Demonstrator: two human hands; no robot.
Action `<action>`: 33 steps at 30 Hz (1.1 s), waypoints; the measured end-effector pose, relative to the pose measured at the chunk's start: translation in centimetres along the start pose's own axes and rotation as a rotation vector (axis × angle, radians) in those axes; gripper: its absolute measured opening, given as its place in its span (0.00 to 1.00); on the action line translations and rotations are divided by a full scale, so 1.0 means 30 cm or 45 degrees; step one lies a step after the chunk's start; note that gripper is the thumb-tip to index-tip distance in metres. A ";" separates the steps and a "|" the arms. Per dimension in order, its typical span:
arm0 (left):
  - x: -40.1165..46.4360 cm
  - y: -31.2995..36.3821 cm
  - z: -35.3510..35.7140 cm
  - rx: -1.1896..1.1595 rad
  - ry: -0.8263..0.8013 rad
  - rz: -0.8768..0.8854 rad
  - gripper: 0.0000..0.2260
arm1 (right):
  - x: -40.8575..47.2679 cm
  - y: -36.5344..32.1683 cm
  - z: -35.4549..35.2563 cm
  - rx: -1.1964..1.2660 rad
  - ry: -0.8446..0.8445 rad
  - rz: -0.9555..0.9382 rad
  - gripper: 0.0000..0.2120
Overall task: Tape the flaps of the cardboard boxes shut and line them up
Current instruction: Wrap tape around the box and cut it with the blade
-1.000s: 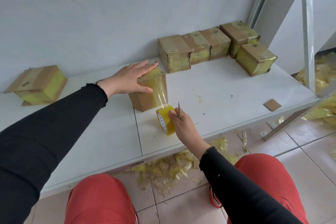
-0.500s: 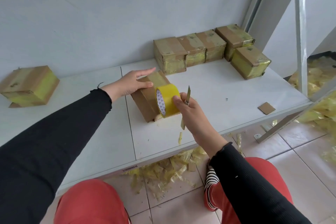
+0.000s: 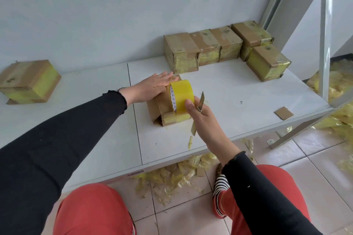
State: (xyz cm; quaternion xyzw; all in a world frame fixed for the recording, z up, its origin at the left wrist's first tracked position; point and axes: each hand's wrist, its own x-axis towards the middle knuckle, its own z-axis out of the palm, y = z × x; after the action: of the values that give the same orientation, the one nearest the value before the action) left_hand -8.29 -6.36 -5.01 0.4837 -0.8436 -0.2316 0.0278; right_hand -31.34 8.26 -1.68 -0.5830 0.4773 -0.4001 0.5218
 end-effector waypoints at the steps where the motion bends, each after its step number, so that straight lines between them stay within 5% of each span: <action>1: -0.002 0.005 -0.002 0.025 -0.016 0.000 0.28 | -0.007 0.005 0.001 -0.005 0.045 -0.030 0.14; 12: -0.021 0.100 -0.025 0.055 0.005 -0.133 0.22 | -0.119 0.135 0.001 -0.598 0.063 0.289 0.17; 16: 0.016 0.282 0.031 0.308 0.227 -0.406 0.35 | -0.103 0.135 0.004 -0.628 0.051 0.319 0.17; 20: 0.026 0.388 0.177 0.222 0.325 -0.614 0.48 | -0.127 0.155 0.017 -0.192 0.078 0.320 0.17; 24: 0.041 0.353 0.176 0.317 0.366 -0.531 0.55 | -0.141 0.161 0.061 0.298 -0.001 0.253 0.13; 33: 0.092 0.256 0.113 0.405 0.298 -0.331 0.50 | -0.140 0.149 0.191 0.390 0.106 0.345 0.10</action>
State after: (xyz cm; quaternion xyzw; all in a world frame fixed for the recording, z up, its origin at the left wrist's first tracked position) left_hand -16.84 -4.15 -5.31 0.6100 -0.7912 -0.0399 0.0188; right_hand -27.39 13.64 -6.76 -0.4105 0.5061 -0.4178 0.6331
